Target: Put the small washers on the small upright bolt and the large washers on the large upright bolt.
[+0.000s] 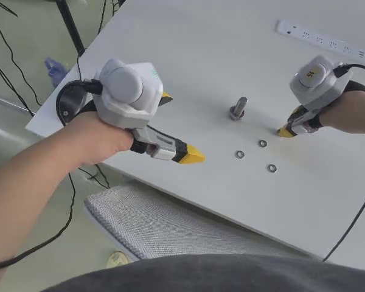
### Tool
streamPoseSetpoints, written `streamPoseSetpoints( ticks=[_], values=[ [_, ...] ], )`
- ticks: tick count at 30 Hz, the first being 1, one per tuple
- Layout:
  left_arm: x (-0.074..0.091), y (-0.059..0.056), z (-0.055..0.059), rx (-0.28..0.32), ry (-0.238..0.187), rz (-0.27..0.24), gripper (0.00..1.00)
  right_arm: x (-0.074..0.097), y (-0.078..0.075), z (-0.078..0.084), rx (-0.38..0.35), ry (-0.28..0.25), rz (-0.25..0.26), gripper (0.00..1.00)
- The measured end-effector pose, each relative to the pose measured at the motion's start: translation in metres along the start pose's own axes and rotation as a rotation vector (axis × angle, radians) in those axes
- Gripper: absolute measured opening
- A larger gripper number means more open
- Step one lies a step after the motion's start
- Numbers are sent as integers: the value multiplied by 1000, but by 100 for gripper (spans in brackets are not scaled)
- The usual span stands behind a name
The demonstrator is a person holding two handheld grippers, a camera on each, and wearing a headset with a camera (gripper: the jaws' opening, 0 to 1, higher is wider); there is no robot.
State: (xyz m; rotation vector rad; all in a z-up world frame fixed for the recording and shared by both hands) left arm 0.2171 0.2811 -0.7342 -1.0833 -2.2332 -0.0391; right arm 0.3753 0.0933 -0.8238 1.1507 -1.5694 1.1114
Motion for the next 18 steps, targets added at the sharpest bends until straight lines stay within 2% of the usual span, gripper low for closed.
streamPoseSetpoints(
  ticks=[6, 12, 18],
  values=[
    [2, -3, -2, -6, -5, -3, 92, 4, -1, 0, 21, 6, 1, 30],
    [4, -8, -1, -16, 1, -5, 96, 17, -1, -5, 18, -1, 5, 31],
    [9, -13, -5, -25, 4, -9, 99, 29, 2, -8, 29, -8, 0, 32]
  ],
)
Point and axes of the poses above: the centre of the closed fingertips' face, and the gripper's own axes: x roughly backward along the fingers, y roughly to its left, z roughly out of its underside, the point moved 2 cm from there along x, roughly backward along the fingers, and after that the axes turned 9 degrees about z, right-handed, at the moved point
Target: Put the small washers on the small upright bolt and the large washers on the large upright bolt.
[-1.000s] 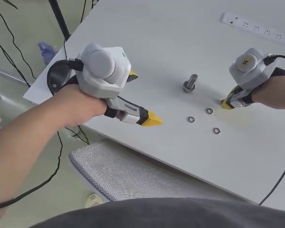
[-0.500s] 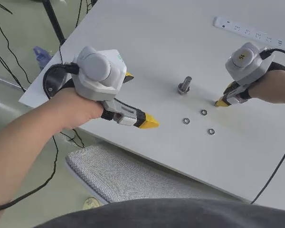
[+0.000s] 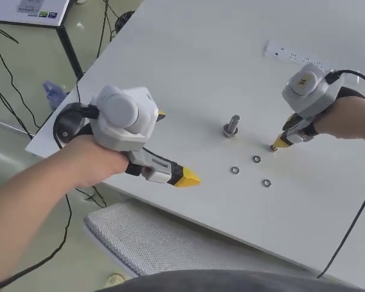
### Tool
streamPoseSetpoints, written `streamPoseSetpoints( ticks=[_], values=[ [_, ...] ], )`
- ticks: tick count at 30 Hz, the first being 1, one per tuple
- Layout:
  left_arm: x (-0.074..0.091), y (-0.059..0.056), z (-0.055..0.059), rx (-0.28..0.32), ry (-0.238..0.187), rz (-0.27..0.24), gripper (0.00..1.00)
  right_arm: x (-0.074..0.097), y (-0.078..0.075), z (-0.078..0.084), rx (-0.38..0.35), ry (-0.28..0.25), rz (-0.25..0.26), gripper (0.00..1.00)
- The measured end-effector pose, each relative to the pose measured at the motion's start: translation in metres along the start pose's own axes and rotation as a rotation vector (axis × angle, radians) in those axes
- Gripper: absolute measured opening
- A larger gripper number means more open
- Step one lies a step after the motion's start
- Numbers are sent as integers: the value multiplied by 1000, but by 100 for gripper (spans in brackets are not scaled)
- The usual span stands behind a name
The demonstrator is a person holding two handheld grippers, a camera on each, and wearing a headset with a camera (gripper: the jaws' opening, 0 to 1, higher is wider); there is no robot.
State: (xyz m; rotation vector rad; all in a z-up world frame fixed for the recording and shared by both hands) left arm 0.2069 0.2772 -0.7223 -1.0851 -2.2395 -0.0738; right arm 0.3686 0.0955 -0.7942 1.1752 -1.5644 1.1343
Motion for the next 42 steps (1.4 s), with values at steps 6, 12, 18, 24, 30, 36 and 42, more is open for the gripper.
streamPoseSetpoints(
  ticks=[6, 12, 18, 24, 30, 36, 42],
  values=[
    [0, -4, -1, -5, 0, 2, 99, 3, 5, 1, 13, -9, 9, 33],
    [2, -9, 2, -3, -1, 7, 97, 16, 15, -7, 29, -31, 14, 33],
    [4, -12, 4, -4, -4, 6, 95, 19, 32, -15, 58, -49, 1, 33],
    [6, -11, 4, -12, -1, 11, 94, 19, 49, -17, 69, -72, -25, 35],
    [8, -11, 3, -16, 1, 11, 93, 18, 55, -12, 69, -59, -39, 35],
    [8, -10, -2, -12, -16, 1, 93, 11, 56, -10, 47, -59, -45, 35],
    [4, -14, -5, -17, -19, 11, 92, 5, 55, -11, 32, -74, -29, 34]
  ],
)
Point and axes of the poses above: the centre of the closed fingertips' face, and the gripper's own axes: x roughly backward along the fingers, y roughly to its left, z roughly out of its underside, the point moved 2 cm from there along x, roughly backward along the fingers, and after that the axes turned 9 degrees about z, right-handed, at the moved point
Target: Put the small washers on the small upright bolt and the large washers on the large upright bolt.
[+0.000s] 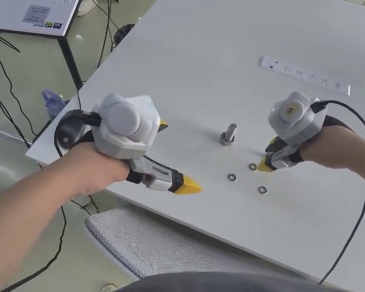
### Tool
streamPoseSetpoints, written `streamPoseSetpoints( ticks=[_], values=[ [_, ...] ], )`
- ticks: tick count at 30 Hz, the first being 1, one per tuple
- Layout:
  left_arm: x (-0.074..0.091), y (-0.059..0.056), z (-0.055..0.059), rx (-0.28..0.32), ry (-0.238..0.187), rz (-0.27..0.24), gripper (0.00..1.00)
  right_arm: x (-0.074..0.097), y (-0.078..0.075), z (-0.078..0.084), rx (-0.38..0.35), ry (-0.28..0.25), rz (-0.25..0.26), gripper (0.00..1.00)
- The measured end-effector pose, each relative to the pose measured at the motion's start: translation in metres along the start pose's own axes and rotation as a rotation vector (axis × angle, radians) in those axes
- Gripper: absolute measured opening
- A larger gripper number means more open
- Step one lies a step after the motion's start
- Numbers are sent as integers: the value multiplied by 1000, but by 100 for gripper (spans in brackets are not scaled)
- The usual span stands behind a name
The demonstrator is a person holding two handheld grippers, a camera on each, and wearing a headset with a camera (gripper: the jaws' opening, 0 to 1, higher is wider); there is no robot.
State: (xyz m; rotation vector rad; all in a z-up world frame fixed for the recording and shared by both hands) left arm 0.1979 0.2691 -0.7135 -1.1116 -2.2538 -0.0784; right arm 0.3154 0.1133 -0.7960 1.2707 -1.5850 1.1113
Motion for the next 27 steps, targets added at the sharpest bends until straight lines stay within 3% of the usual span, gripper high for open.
streamPoseSetpoints(
  ticks=[12, 27],
  values=[
    [4, 10, 3, 13, -9, -16, 93, -24, -3, 3, 2, -1, 26, 32],
    [4, 11, 5, 21, 0, -18, 92, -48, -4, 13, -1, 26, 20, 29]
  ],
)
Point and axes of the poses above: the centre of the closed fingertips' face, and the gripper's own axes: x roughly backward along the fingers, y roughly to its left, z roughly out of its underside, the point moved 2 cm from there along x, roughly backward along the fingers, and after that the axes turned 9 degrees about z, right-handed, at the moved point
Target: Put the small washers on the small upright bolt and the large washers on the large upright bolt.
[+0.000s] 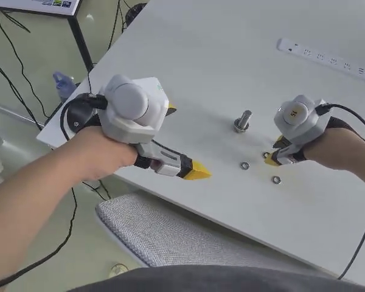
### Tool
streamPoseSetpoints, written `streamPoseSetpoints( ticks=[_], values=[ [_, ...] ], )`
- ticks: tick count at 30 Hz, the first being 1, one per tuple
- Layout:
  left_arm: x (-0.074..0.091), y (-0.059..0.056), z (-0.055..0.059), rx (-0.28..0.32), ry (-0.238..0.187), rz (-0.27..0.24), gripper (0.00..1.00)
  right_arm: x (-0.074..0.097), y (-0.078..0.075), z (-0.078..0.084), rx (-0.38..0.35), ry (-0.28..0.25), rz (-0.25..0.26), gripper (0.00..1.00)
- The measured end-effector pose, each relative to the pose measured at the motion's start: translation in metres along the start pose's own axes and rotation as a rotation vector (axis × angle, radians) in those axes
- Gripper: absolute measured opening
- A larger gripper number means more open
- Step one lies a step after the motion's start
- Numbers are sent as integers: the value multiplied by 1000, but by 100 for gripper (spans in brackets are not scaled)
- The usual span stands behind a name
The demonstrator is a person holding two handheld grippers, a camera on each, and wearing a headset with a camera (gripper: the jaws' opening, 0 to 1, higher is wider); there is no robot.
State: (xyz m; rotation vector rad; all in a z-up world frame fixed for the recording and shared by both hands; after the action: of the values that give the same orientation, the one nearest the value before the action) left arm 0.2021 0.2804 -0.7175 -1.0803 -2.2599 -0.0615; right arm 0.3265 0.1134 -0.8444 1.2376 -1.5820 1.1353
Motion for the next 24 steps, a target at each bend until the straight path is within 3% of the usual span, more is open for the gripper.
streamPoseSetpoints(
  ticks=[10, 24],
  values=[
    [-1, 2, 1, 4, 4, -3, 92, -3, 2, -2, 15, 1, 7, 29],
    [-3, 1, 6, 7, 17, 8, 89, -6, 1, -1, -24, -2, -6, 28]
  ],
)
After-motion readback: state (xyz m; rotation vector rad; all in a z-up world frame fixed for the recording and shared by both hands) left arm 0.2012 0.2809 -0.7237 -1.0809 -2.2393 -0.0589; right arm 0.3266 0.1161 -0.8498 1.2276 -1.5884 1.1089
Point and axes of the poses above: the centre of the closed fingertips' face, and the gripper's own axes: x roughly backward along the fingers, y roughly to its left, z roughly out of its underside, the point moved 2 cm from there along x, roughly backward along the fingers, and after that the axes turned 9 degrees about z, right-handed, at the moved point
